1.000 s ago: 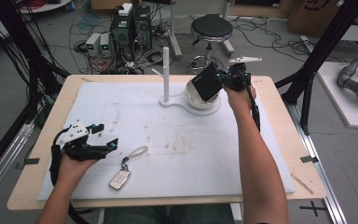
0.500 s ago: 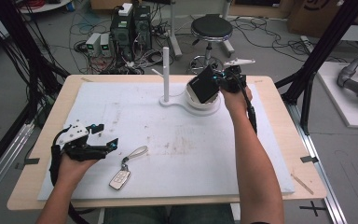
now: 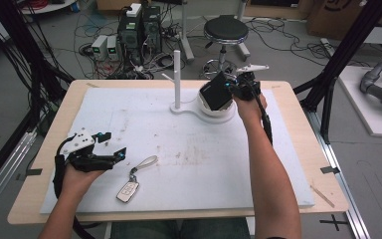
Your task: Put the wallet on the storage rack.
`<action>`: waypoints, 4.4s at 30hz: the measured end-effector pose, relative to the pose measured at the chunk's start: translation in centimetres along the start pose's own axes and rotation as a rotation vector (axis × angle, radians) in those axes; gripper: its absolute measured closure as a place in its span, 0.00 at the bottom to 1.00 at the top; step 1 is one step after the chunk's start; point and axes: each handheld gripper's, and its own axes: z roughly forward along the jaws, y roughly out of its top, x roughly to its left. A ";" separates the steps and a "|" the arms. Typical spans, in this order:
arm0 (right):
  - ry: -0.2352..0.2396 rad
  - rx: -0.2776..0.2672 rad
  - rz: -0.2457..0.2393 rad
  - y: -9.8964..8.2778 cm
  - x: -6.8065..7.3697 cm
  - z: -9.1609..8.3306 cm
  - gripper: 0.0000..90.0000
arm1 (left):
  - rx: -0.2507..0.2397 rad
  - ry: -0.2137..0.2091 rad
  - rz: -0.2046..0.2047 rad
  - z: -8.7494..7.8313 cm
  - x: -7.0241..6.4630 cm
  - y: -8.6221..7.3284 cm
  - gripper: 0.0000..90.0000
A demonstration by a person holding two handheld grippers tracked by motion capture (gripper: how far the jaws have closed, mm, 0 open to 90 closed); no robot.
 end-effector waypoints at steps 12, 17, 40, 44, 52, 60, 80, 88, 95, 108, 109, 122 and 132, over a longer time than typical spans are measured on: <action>-0.018 -0.012 -0.027 0.1 -0.4 0.3 0.93 | 0.000 -0.002 -0.001 0.0 0.0 0.0 0.19; -0.021 -0.013 -0.036 0.1 -0.6 0.4 0.93 | 0.002 -0.004 0.001 0.0 0.0 0.0 0.19; -0.011 -0.031 -0.150 0.6 -1.1 0.7 0.93 | 0.011 -0.008 0.009 0.1 -0.4 -0.1 0.19; -0.018 -0.033 -0.149 0.3 -1.0 0.8 0.93 | 0.008 -0.009 0.005 0.1 -0.5 -0.1 0.19; -0.015 -0.024 -0.144 -0.4 -0.9 1.1 0.93 | 0.007 -0.009 0.008 0.1 -0.5 -0.1 0.19; -0.017 -0.002 -0.094 -0.7 -1.0 0.9 0.64 | 0.009 -0.011 0.006 0.2 -0.5 -0.1 0.19; -0.016 -0.071 -0.044 -2.5 -0.9 -6.5 0.39 | 0.007 -0.021 0.013 0.5 -0.8 0.1 0.19; 0.009 -0.078 -0.020 -5.1 -1.0 -9.5 0.36 | 0.014 -0.028 0.028 1.2 -1.1 0.4 0.19; 0.018 -0.083 0.008 -7.8 -0.9 -10.2 0.34 | 0.015 -0.030 0.038 2.0 -1.3 0.6 0.19; 0.034 -0.117 0.063 -12.4 -0.2 -11.0 0.29 | 0.015 -0.016 0.030 2.2 -0.8 0.5 0.19; 0.036 -0.116 0.066 -12.7 -0.2 -11.0 0.29 | 0.017 -0.015 0.032 2.2 -0.8 0.5 0.19; 0.013 -0.125 0.062 -13.9 0.2 -10.7 0.23 | 0.015 -0.036 0.035 2.5 -1.1 0.5 0.19; 0.013 -0.116 0.067 -13.9 -0.1 -10.1 0.23 | 0.013 -0.033 0.034 2.1 -1.3 0.5 0.19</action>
